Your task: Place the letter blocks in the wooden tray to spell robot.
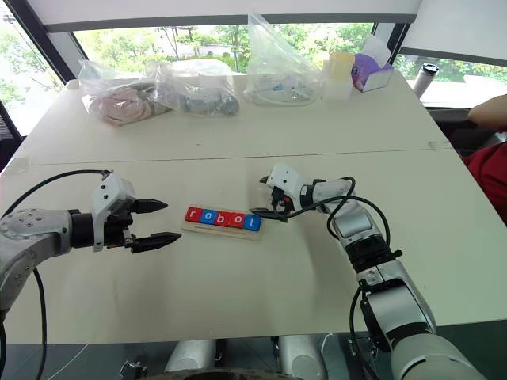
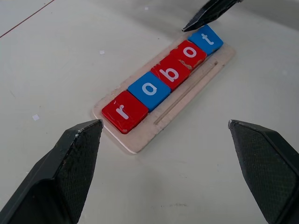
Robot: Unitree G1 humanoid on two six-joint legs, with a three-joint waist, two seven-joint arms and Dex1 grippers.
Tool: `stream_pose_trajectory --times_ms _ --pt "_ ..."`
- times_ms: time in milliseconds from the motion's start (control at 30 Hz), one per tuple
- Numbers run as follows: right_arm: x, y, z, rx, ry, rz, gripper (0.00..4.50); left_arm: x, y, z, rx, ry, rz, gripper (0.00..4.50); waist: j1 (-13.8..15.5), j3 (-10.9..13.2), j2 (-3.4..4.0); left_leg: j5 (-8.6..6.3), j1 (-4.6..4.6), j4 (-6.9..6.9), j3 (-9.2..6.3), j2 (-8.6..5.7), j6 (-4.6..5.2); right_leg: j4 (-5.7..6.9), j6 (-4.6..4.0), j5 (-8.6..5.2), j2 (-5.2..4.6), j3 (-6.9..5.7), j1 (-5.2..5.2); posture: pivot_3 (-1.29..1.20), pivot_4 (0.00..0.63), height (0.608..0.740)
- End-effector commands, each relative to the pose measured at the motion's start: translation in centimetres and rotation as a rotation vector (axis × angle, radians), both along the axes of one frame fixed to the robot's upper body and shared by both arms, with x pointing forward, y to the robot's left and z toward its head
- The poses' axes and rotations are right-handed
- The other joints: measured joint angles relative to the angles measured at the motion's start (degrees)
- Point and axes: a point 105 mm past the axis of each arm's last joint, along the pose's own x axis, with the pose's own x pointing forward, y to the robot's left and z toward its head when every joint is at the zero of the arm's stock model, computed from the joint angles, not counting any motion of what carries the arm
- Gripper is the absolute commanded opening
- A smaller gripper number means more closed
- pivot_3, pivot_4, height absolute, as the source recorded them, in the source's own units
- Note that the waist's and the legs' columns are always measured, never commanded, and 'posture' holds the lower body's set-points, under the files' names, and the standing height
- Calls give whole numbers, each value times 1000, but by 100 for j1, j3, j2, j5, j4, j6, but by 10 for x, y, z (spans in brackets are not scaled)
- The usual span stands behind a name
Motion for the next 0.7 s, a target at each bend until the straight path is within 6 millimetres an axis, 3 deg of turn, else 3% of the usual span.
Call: stream_pose_trajectory --times_ms 33,233,333,400,533,700 --pt "-2 6 16 37 -48 26 4377 1 -2 4 4 -24 -5 4500 -5 0 0 0 0 0 0 0 0 0 0 0 0 0 0 0 150 740" --pt "2 2 14 26 -74 -15 4377 3 -1 5 -1 -27 -1 4500 1 0 0 0 0 0 0 0 0 0 0 0 0 0 0 0 150 740" --pt "13 -16 35 81 -98 -114 4377 0 0 10 -52 -5 7 4500 2 0 0 0 0 1 0 0 0 1 0 0 -1 0 0 0 150 740" --pt "7 -26 48 133 -80 -146 4377 -2 8 11 -68 5 39 4500 9 0 1 0 -1 1 0 0 0 1 0 0 -1 0 0 0 150 740" --pt "-26 -48 46 132 -25 -196 4377 -16 37 0 -31 58 124 4500 24 -3 1 0 -2 -9 -9 3 0 -4 4 -4 -2 0 0 0 150 740" --pt "-76 -48 50 196 146 -183 4377 -31 57 -9 -34 88 205 4500 1 -1 5 -1 -1 -10 -6 6 1 -6 -8 -21 -4 2 -3 0 150 740"
